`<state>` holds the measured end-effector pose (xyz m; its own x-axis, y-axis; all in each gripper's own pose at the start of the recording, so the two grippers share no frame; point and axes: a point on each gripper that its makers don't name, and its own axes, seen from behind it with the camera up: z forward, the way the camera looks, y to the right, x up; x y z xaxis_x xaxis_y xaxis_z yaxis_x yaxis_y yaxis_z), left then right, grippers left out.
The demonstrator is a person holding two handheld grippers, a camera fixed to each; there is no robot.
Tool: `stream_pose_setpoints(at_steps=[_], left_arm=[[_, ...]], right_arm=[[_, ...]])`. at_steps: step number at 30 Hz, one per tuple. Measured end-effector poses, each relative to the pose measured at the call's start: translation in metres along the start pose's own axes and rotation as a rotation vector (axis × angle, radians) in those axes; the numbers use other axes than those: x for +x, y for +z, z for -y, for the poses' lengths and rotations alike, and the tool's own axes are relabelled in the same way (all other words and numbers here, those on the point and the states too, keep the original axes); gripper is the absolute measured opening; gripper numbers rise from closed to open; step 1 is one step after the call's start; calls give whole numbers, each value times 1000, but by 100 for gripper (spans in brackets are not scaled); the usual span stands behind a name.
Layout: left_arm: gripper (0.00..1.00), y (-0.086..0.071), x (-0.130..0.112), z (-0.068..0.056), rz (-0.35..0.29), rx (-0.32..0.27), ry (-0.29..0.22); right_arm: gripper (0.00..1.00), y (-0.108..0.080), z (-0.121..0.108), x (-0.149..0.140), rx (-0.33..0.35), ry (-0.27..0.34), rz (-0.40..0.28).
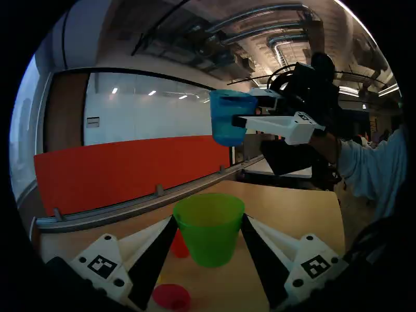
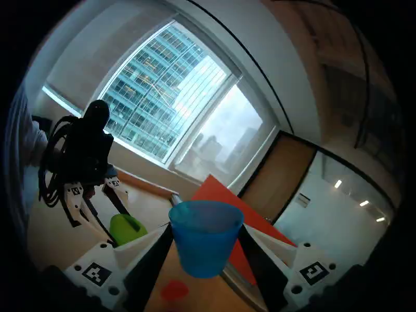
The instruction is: Pour water
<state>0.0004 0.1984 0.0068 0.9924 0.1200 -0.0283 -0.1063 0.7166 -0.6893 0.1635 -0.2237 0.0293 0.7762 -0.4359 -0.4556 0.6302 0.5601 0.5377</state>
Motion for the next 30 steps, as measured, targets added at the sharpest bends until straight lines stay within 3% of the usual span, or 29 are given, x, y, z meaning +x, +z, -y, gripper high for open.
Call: stream_pose_setpoints(at_steps=[18, 30], left_arm=[[87, 6, 8, -14, -23, -36, -11], [87, 8, 12, -17, -26, -42, -8]], right_arm=[[89, 24, -8, 28, -7, -311, 18], [89, 33, -15, 36, -29, -475, 23]])
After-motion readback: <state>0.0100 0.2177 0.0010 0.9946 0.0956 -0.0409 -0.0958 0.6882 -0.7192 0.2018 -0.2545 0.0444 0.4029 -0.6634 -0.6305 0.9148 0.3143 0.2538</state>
